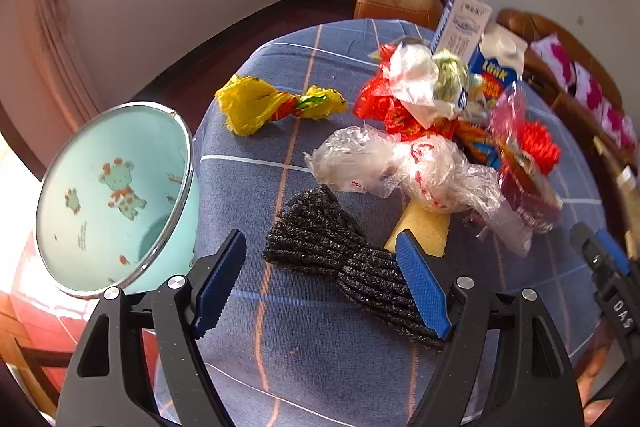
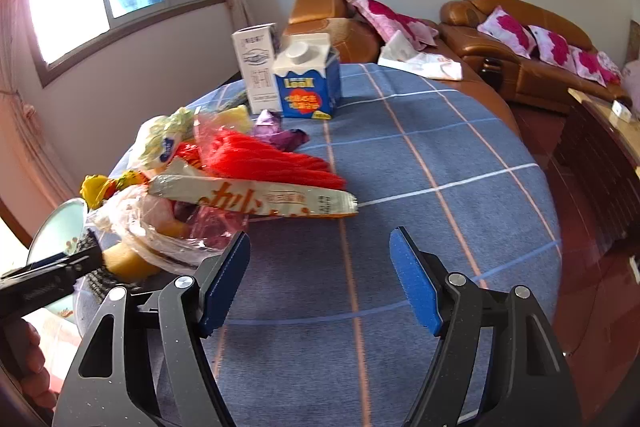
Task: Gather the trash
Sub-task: 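Grasp the black scrubbing brush with the left tool while the right tool grasps red plastic strips, then carry the brush and red strips over the blue bin and open both tools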
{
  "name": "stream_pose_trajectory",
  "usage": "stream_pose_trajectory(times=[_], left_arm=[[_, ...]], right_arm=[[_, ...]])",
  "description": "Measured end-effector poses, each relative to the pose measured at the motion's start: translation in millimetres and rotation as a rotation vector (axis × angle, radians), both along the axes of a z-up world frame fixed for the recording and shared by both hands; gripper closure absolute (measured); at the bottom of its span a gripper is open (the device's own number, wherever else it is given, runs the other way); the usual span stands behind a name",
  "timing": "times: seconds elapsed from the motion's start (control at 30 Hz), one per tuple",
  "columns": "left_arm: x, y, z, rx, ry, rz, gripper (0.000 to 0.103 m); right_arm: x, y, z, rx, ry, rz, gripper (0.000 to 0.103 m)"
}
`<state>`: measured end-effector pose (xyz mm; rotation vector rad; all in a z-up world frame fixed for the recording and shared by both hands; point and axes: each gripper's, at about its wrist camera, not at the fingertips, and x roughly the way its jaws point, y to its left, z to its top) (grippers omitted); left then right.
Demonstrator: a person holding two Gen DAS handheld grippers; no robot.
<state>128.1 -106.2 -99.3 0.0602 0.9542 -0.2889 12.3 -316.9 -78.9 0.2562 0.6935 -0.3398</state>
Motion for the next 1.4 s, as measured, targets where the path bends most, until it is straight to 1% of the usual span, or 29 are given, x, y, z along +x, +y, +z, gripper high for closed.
stream_pose_trajectory(times=[0.07, 0.13, 0.17, 0.23, 0.27, 0.33, 0.37, 0.4, 0.53, 0.6, 0.7, 0.8, 0.9, 1.0, 1.07, 1.13, 1.2, 1.37, 1.4], left_arm=[[1.7, -3.2, -3.9, 0.003, 0.003, -0.005, 0.032], [3.2, -3.0, -6.2, -0.011, 0.011, -0.015, 0.042], [3.2, -2.8, -6.5, -0.014, 0.008, -0.021, 0.045], [2.5, -3.2, -6.8, -0.022, 0.002, -0.039, 0.061], [1.7, -4.0, -6.8, -0.026, -0.006, -0.048, 0.064], [-0.1, -6.2, -6.7, -0.023, -0.025, -0.069, 0.077], [-1.0, -6.0, -4.7, -0.03, -0.037, -0.078, 0.082], [-1.6, -5.3, -2.4, -0.035, -0.043, -0.084, 0.084], [-5.5, 4.0, 14.2, -0.05, -0.082, -0.087, 0.084], [-8.6, 9.9, 21.3, -0.044, -0.107, -0.081, 0.084], [-9.3, 24.5, 34.4, -0.034, -0.149, -0.043, 0.084], [-7.9, 38.1, 48.1, -0.027, -0.193, -0.005, 0.084], [-6.1, 50.7, 59.7, -0.026, -0.227, 0.027, 0.084], [-3.0, 58.4, 65.0, -0.026, -0.238, 0.052, 0.084], [-0.7, 60.2, 65.0, -0.015, -0.243, 0.062, 0.084], [1.7, 62.6, 64.1, -0.018, -0.235, 0.07, 0.084], [3.8, 64.4, 62.9, -0.014, -0.231, 0.078, 0.083], [10.7, 71.8, 61.2, -0.007, -0.223, 0.1, 0.083], [11.4, 72.8, 60.1, -0.006, -0.219, 0.103, 0.083]], right_arm=[[1.2, 4.6, 0.2, -0.02, -0.003, -0.001, 0.031], [2.0, 8.1, -0.7, -0.02, -0.001, 0.009, 0.031], [2.5, 10.5, -1.5, -0.019, 0.003, 0.018, 0.031], [4.3, 13.6, -2.6, -0.021, 0.008, 0.025, 0.031], [4.9, 14.9, -3.1, -0.02, 0.009, 0.027, 0.031], [5.8, 17.3, -4.4, -0.021, 0.012, 0.03, 0.031], [6.0, 18.5, -4.6, -0.022, 0.013, 0.032, 0.032], [6.0, 19.3, -4.5, -0.023, 0.014, 0.033, 0.033], [5.4, 21.9, 0.5, -0.011, 0.0, 0.046, 0.034], [5.0, 27.7, 5.4, -0.015, -0.017, 0.07, 0.034], [7.7, 36.5, 8.4, -0.042, -0.025, 0.103, 0.035], [8.6, 30.8, 6.7, -0.042, -0.021, 0.069, 0.035], [9.6, 12.9, 7.1, -0.016, -0.018, 0.018, 0.035], [14.2, -3.6, 14.6, 0.015, -0.037, -0.021, 0.035], [24.5, -7.9, 22.3, 0.022, -0.046, -0.008, 0.033], [37.2, -7.5, 27.1, 0.047, -0.055, 0.029, 0.03], [47.9, -4.1, 28.2, 0.04, -0.058, 0.043, 0.03], [76.3, 5.7, 15.5, 0.029, -0.018, 0.081, 0.031], [83.7, 4.9, 10.0, 0.025, 0.002, 0.079, 0.035]])
